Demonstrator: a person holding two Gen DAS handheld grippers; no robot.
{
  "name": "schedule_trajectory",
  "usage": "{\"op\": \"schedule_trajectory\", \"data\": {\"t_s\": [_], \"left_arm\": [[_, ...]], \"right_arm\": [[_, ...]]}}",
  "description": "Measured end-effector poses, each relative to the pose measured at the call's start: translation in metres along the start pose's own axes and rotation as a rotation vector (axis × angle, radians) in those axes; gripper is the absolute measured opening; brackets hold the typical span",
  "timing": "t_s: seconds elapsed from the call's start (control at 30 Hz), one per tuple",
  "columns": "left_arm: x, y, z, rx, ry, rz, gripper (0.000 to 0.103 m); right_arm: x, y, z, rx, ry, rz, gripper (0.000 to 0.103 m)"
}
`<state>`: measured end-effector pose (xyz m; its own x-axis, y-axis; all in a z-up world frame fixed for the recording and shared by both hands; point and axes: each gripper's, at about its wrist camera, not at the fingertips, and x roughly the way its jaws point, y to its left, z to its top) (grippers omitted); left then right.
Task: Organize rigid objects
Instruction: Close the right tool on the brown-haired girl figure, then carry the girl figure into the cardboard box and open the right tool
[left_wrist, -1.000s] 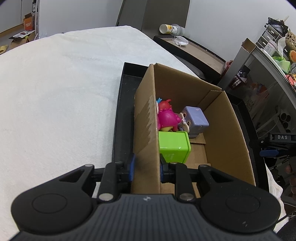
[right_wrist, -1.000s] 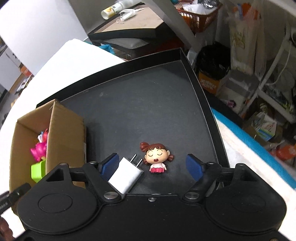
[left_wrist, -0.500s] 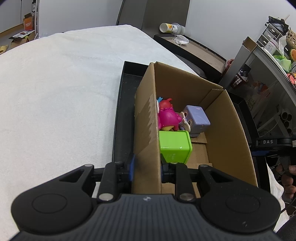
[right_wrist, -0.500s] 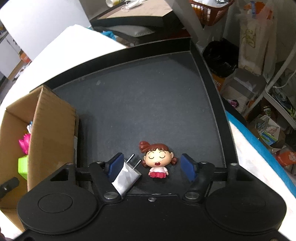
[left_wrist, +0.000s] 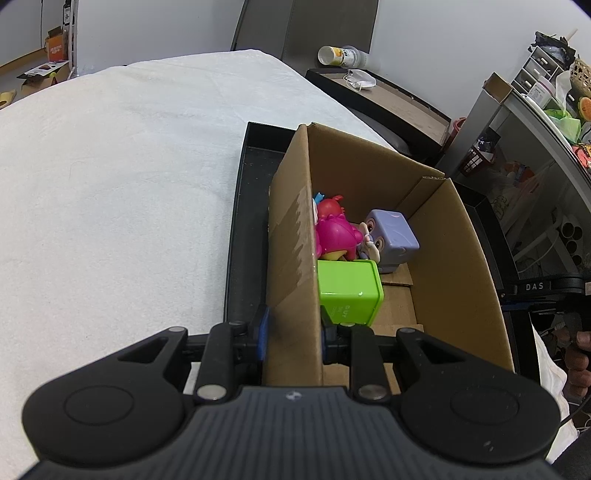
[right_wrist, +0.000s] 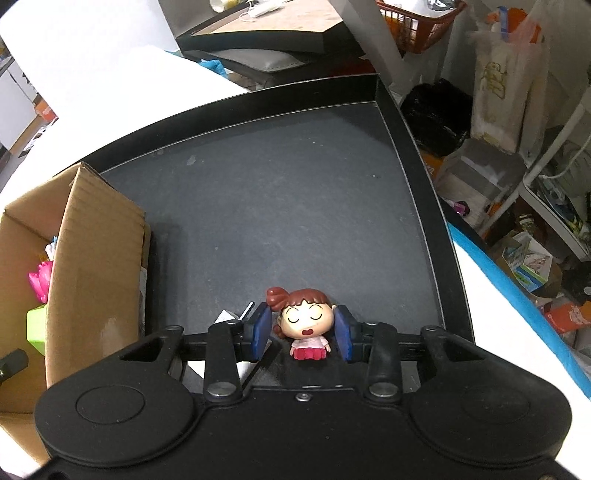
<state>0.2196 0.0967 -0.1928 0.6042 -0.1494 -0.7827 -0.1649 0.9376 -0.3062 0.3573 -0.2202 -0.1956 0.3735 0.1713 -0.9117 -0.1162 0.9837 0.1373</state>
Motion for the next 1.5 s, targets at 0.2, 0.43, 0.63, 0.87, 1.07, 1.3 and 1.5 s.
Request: {"op": "schedule_trajectory", "data": {"t_s": [0.2,0.43,0.63,0.87,1.07,1.3,1.5], "left_arm": [[0.0,0.0,0.0,0.001,0.0,0.0,0.024],[0.0,0.0,0.0,0.004,-0.002,0.002,0.024],[-0.001,0.0,0.0,0.005,-0.003,0.004,0.024],[-0.001,-0.001,0.0,0.005,-0.003,0.008,0.024],[-0.001,-0.001,0.0,0.003,-0.002,0.005,0.024],[-0.002,0.001,0.0,-0.001,-0.003,-0.001,0.024],[-0.002,0.002,0.0,-0.009,-0.004,-0.005,0.024]], "right_arm": [[-0.008,-0.003,-0.003,0.024,-0.01,-0.012,0.036],[-0.027,-0.002,-0.004,0.029,-0.036,-0.007,0.036],[-0.05,0.009,-0.005,0.008,-0.074,0.015,0.036],[-0.076,0.023,-0.003,-0.014,-0.116,0.034,0.036],[-0.1,0.039,0.0,-0.03,-0.163,0.05,0.036],[-0.117,0.062,0.003,-0.059,-0.189,0.074,0.036],[-0.124,0.08,0.008,-0.079,-0.205,0.088,0.036]]}}
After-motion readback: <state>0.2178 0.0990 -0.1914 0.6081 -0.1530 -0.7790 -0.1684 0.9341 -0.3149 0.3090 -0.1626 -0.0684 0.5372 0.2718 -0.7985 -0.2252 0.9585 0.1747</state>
